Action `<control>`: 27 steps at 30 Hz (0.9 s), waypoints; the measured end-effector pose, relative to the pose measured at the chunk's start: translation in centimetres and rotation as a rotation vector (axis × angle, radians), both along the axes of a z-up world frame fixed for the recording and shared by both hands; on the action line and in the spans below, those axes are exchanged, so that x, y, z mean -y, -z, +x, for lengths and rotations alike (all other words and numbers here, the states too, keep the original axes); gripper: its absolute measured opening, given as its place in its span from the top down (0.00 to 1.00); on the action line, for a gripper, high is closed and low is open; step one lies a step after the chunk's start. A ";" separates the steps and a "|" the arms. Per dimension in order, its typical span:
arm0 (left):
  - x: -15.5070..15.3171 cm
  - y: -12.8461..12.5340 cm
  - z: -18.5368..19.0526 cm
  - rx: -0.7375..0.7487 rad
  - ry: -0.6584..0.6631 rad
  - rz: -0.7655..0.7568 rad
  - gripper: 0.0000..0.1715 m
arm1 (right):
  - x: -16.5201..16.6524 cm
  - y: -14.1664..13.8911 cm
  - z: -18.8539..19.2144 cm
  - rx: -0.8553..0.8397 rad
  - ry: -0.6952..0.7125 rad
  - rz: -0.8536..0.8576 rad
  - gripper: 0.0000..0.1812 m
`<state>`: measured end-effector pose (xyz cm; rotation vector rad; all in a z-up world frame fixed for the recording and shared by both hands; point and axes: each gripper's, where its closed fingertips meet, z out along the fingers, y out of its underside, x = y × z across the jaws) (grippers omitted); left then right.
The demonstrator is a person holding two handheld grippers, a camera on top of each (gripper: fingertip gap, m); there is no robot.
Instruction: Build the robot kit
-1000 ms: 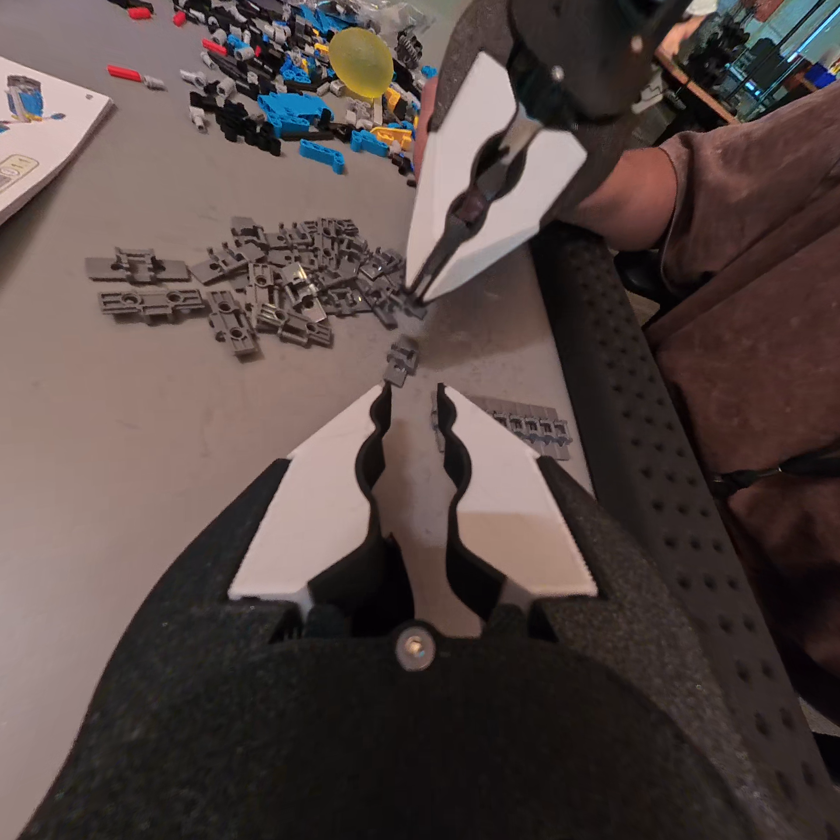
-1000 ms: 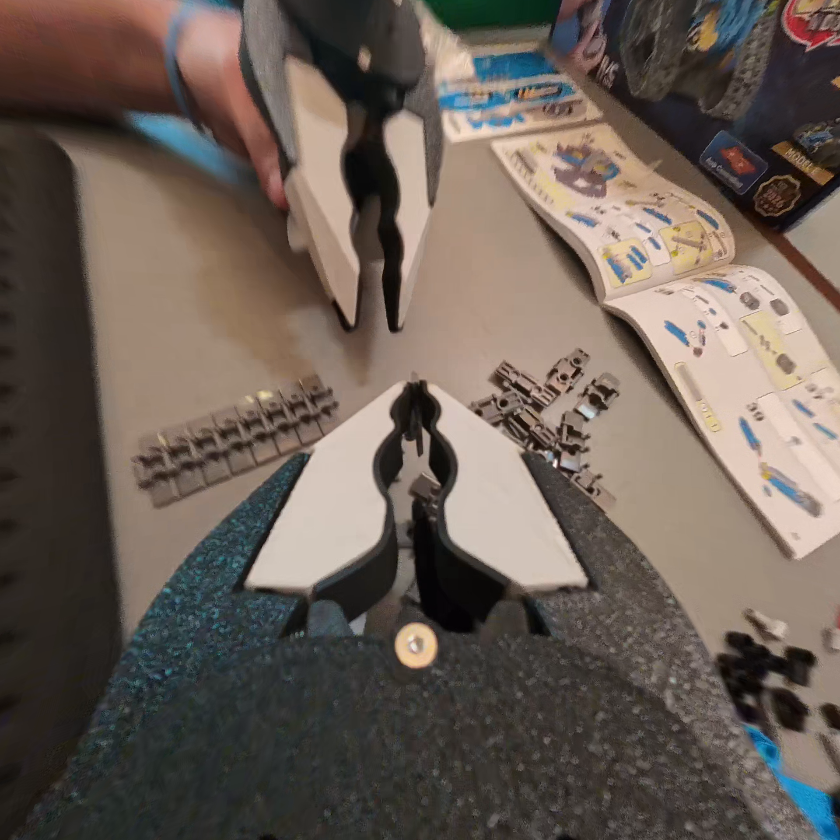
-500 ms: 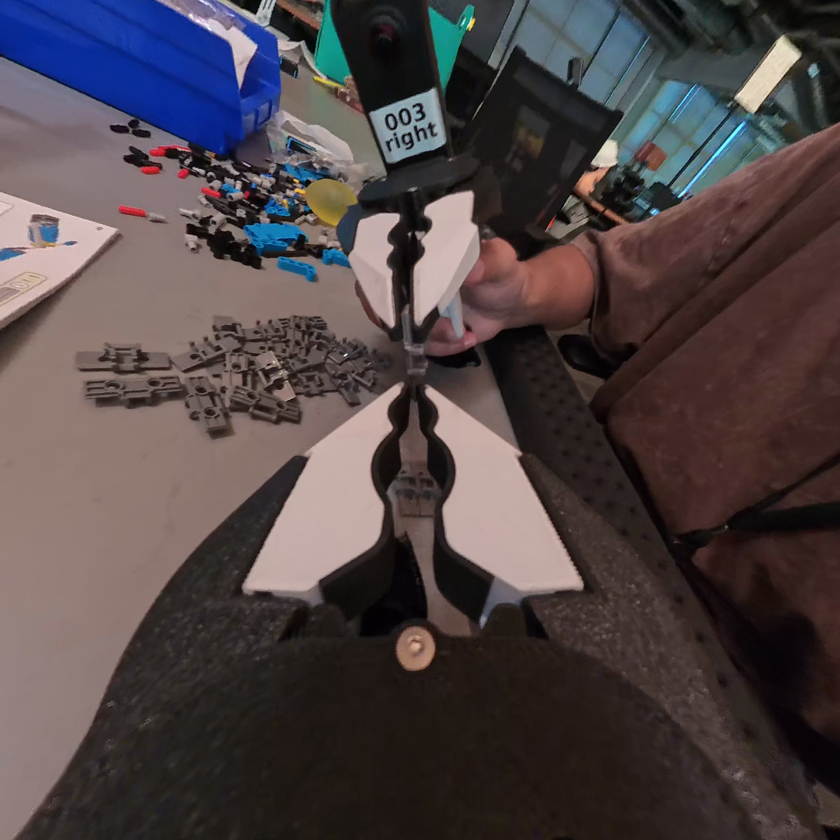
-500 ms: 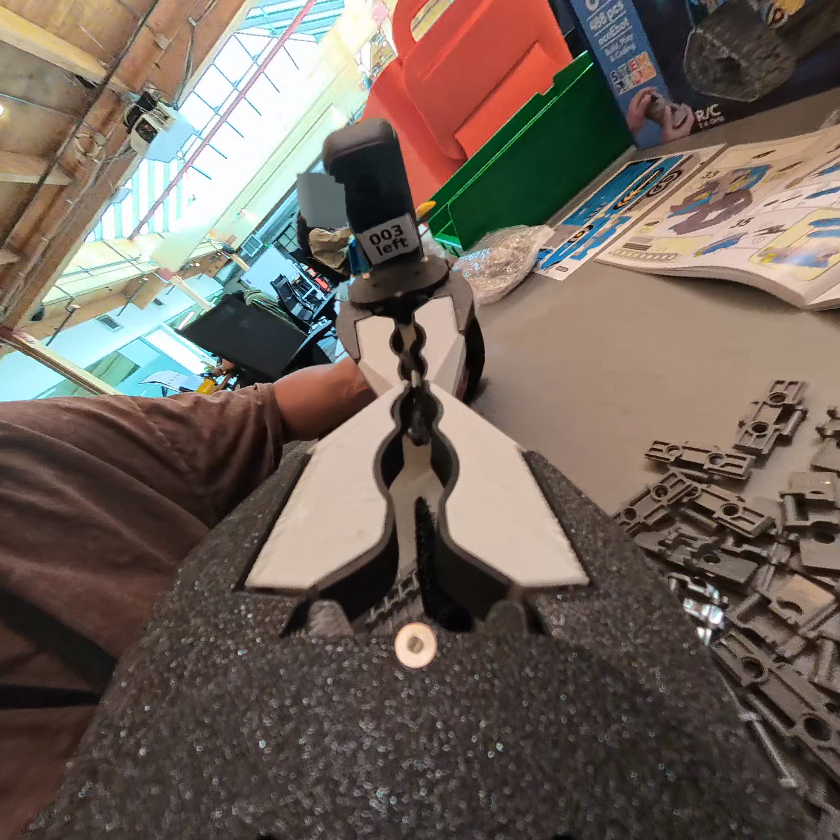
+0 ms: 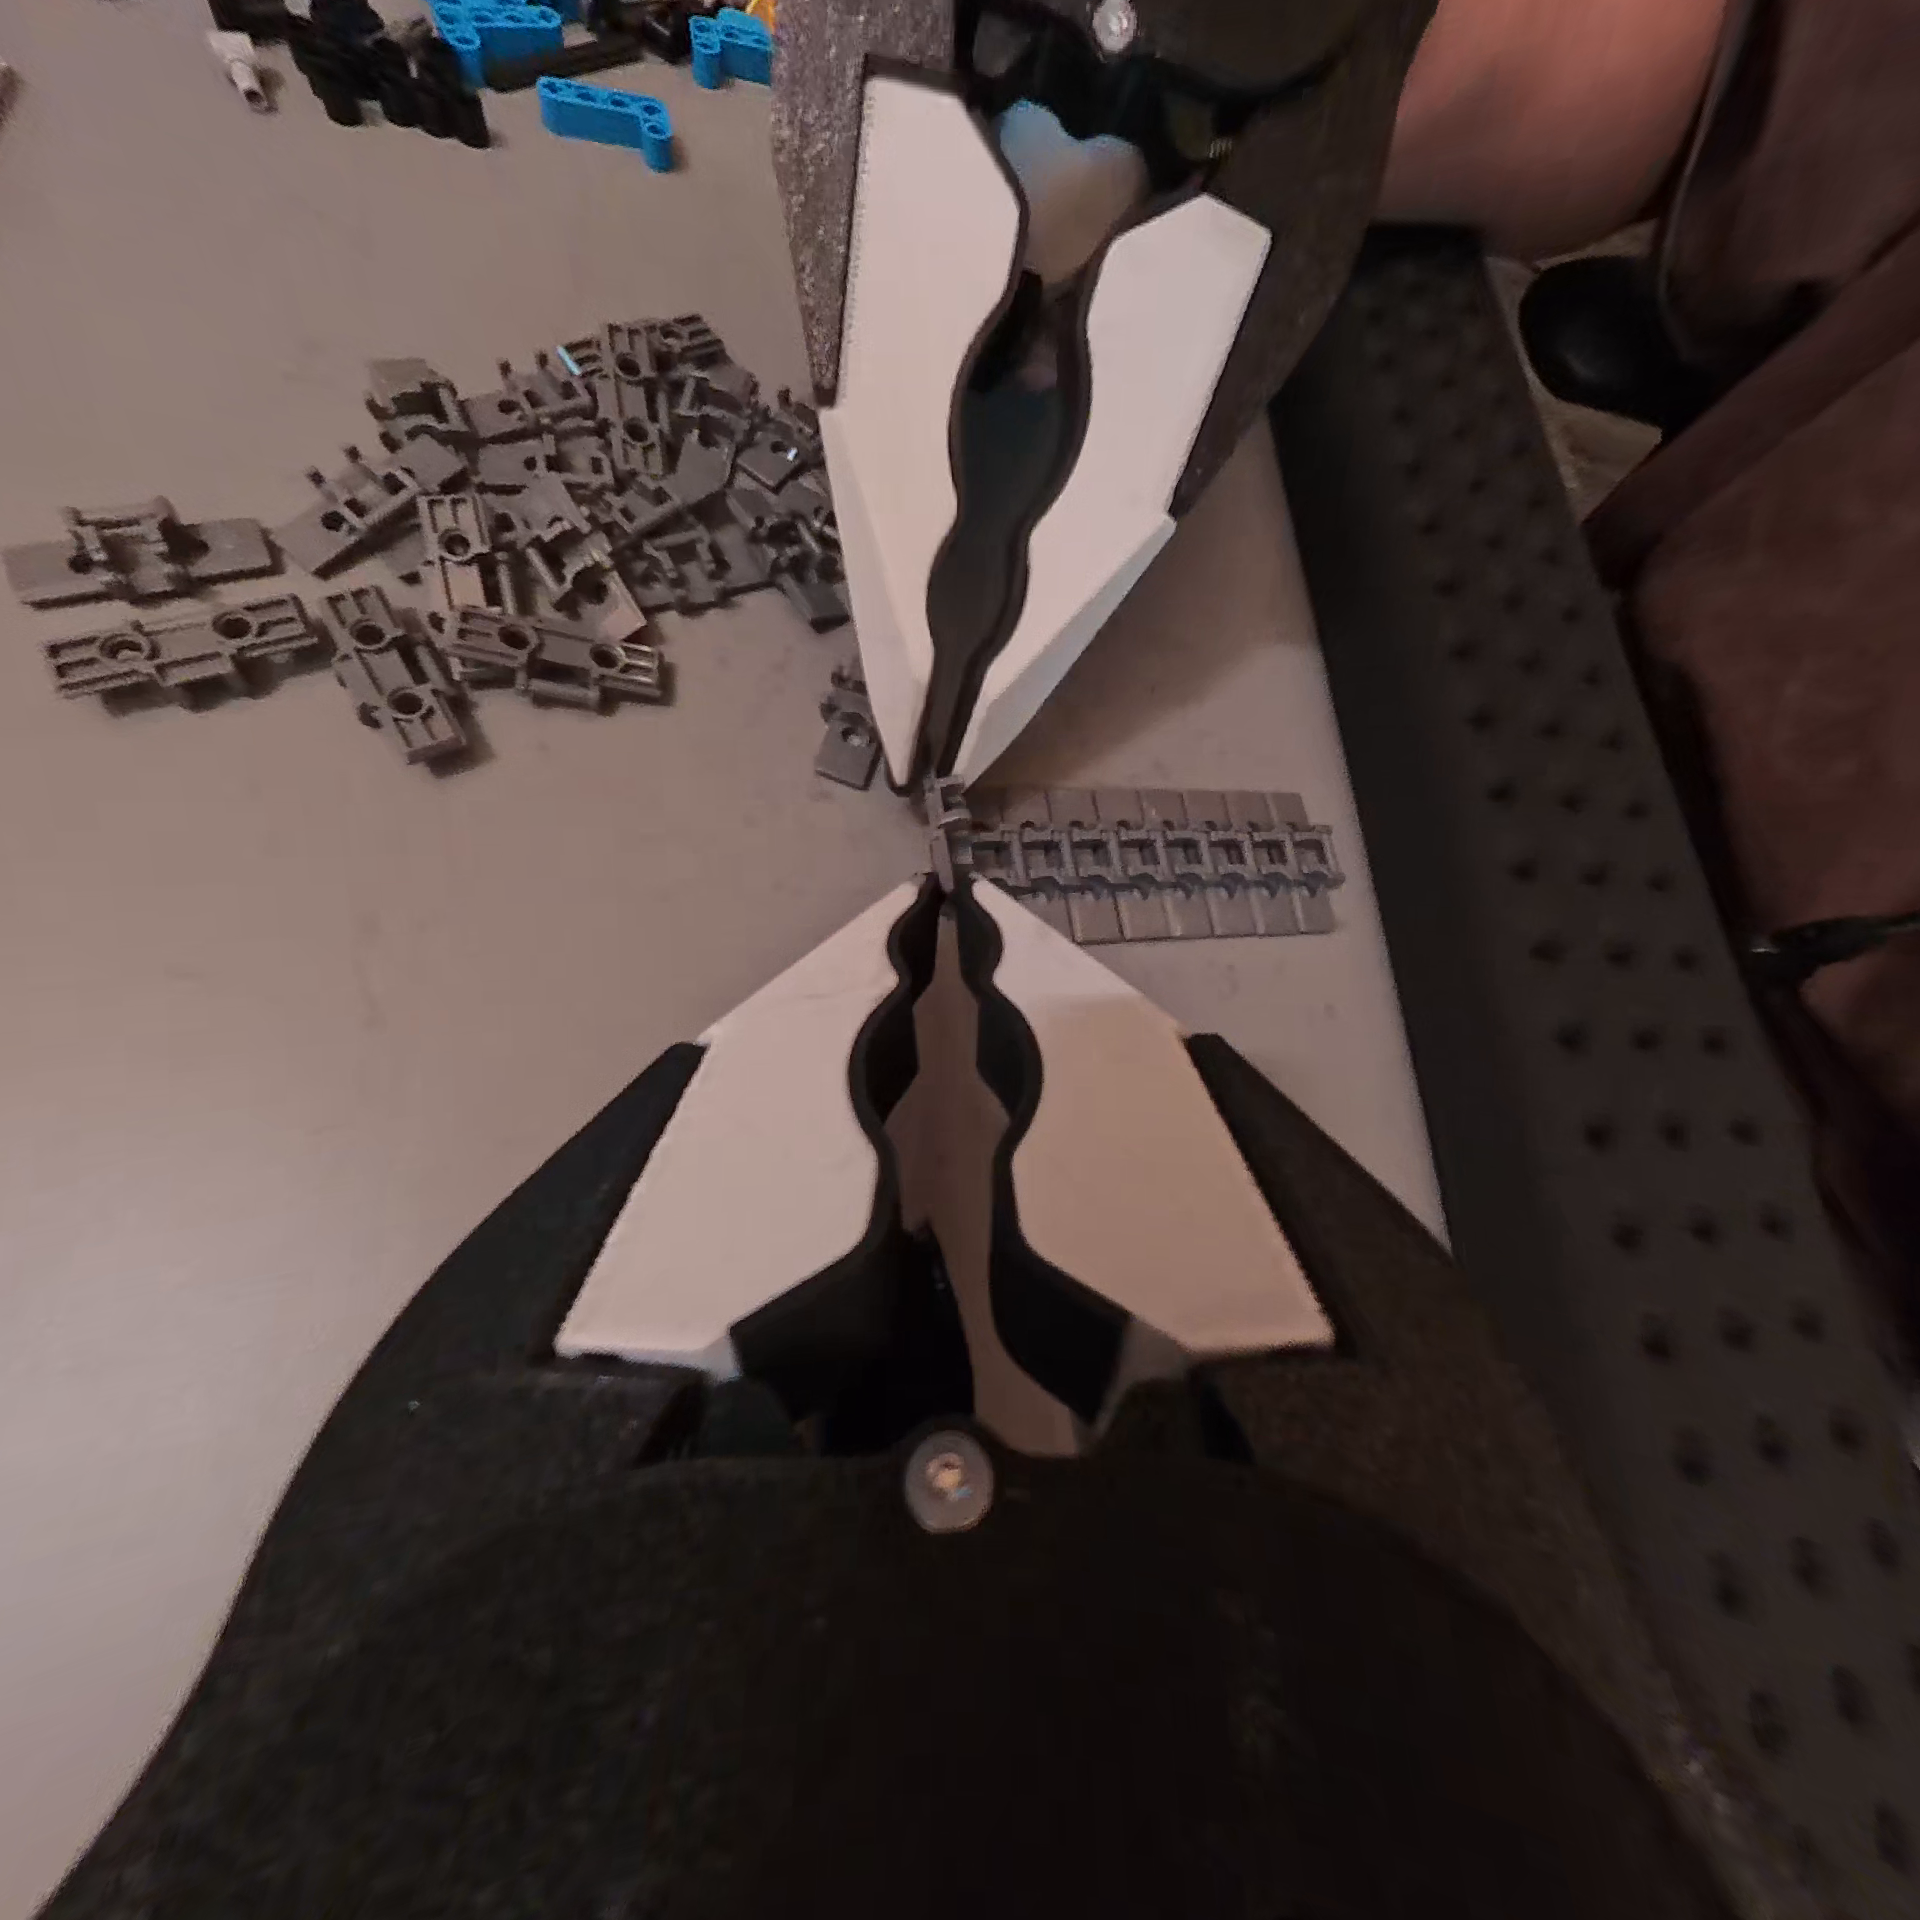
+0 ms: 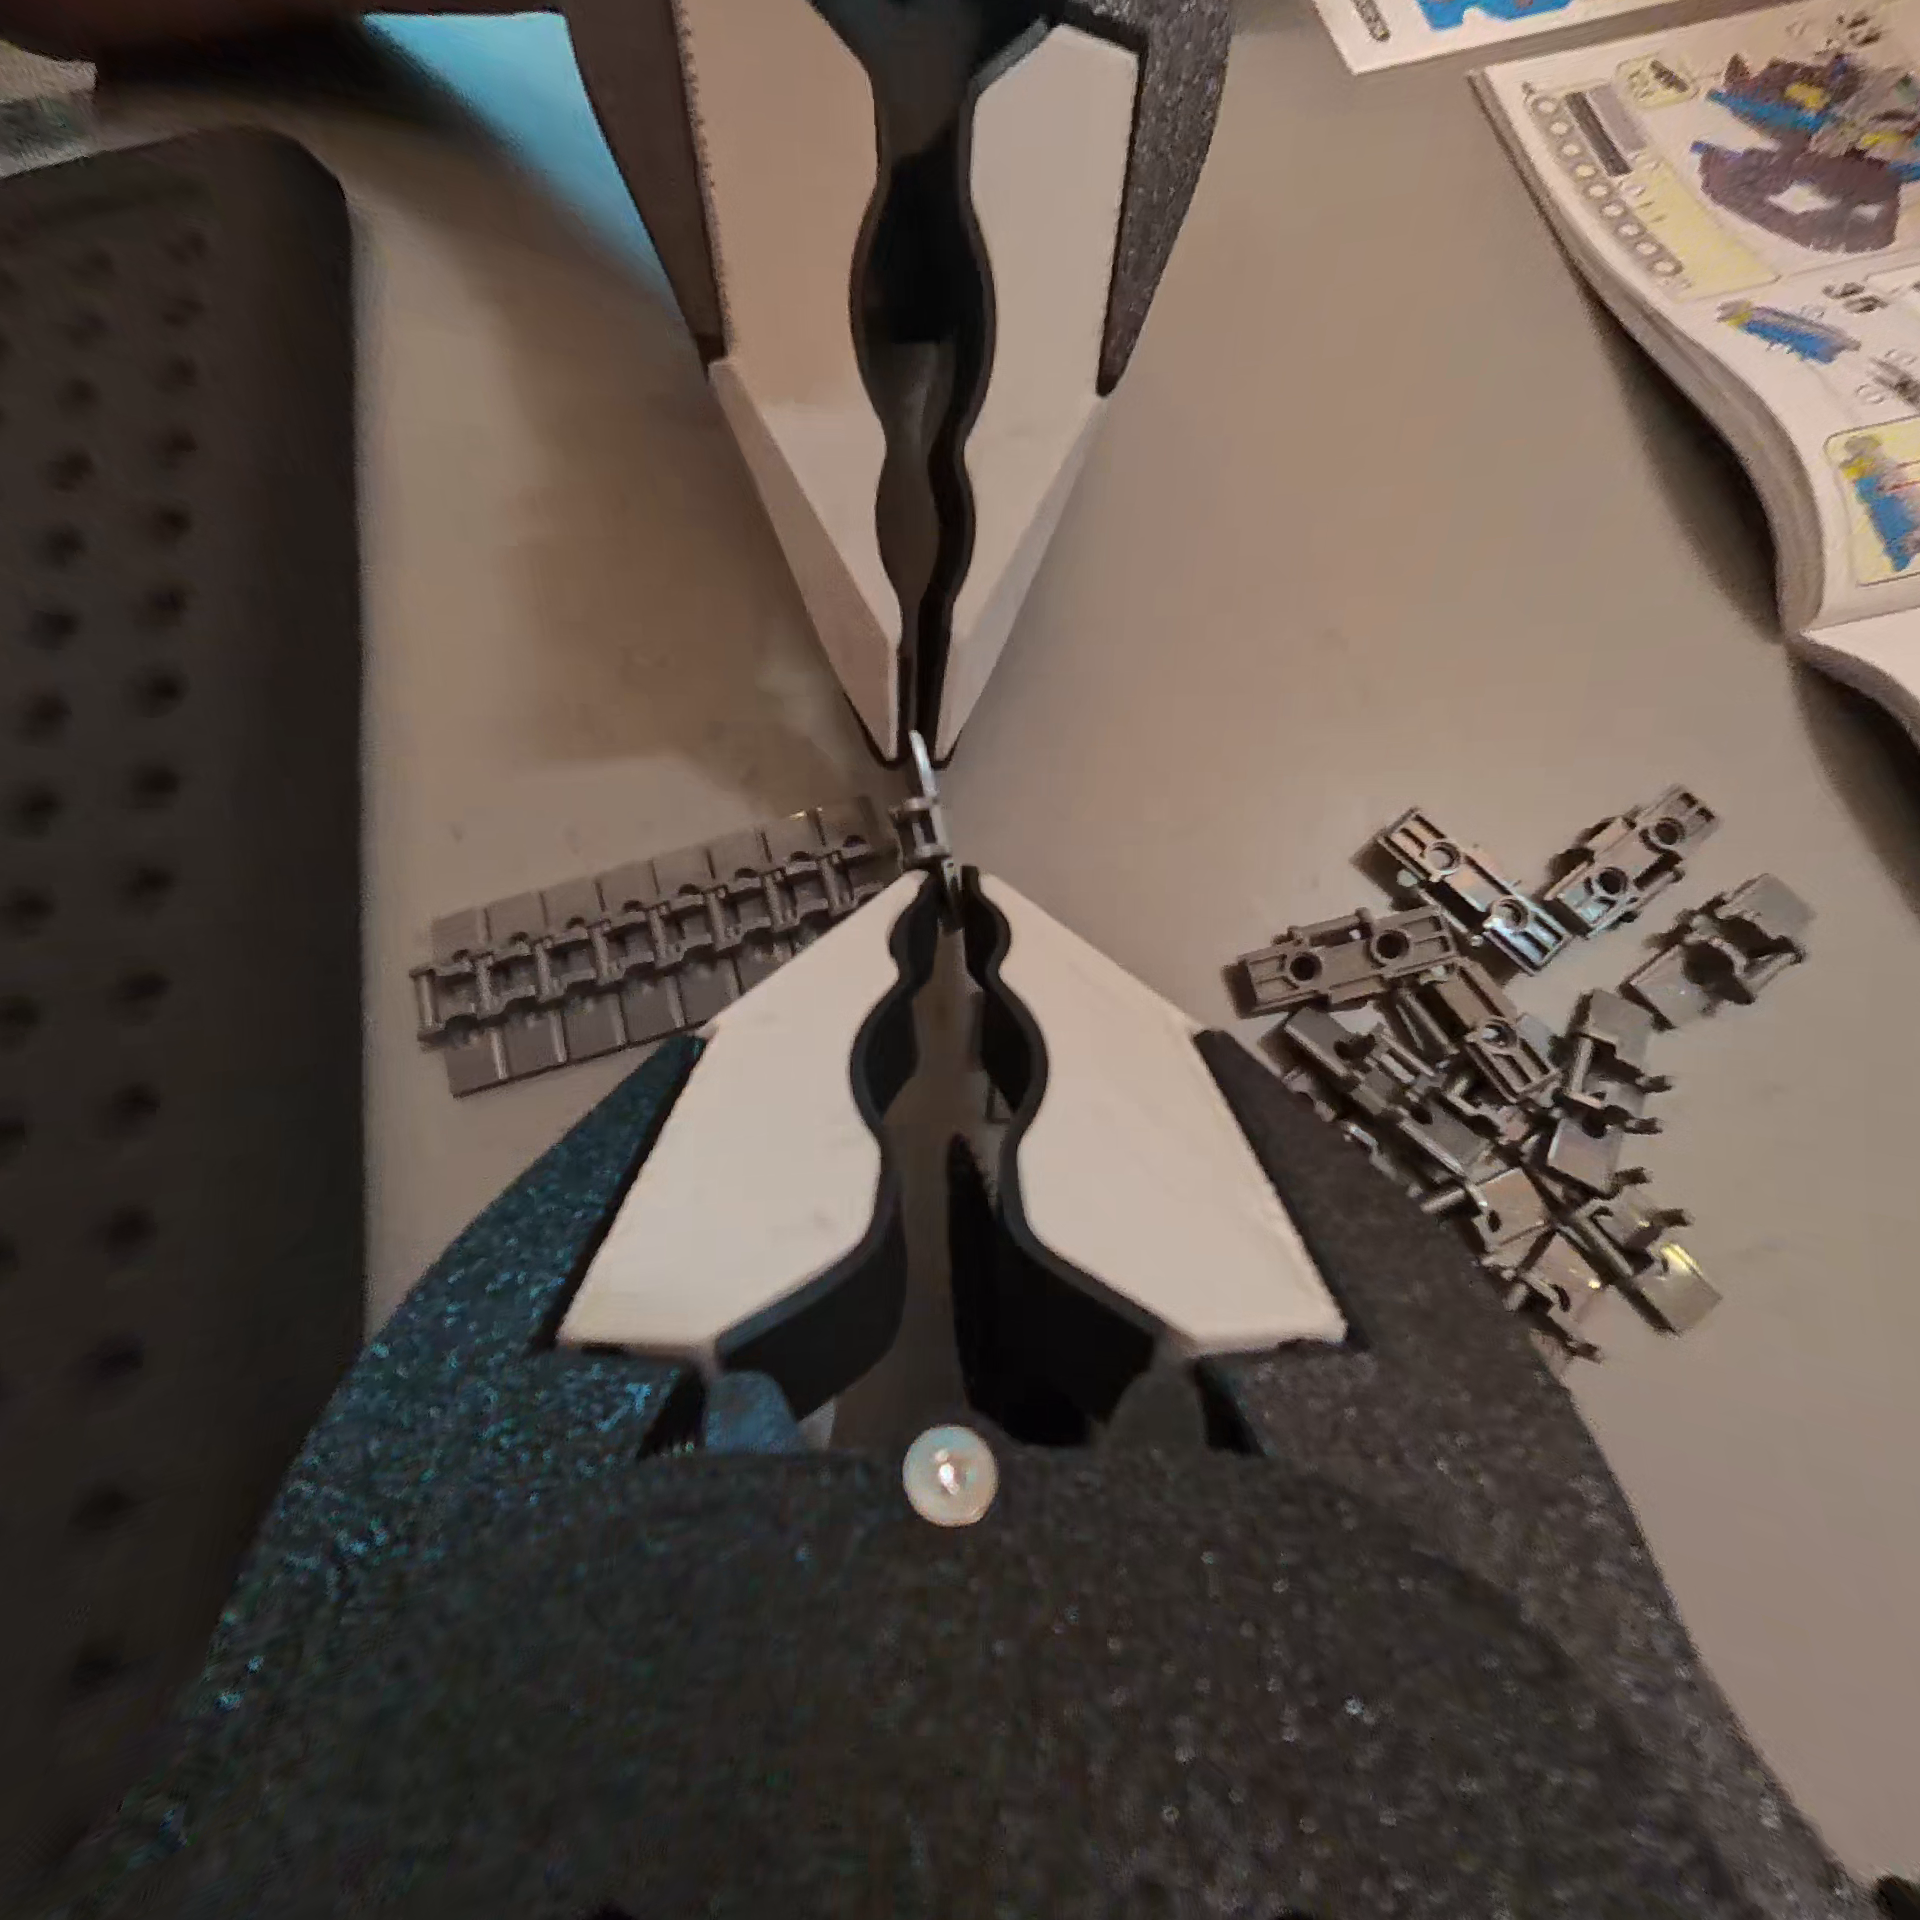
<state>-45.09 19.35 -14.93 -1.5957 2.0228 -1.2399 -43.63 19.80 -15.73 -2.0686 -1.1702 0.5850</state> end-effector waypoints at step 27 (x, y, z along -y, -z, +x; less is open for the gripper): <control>0.5 1.4 -0.3 0.007 0.065 0.317 0.99 | 0.7 0.2 -0.2 0.155 -0.050 0.061 0.98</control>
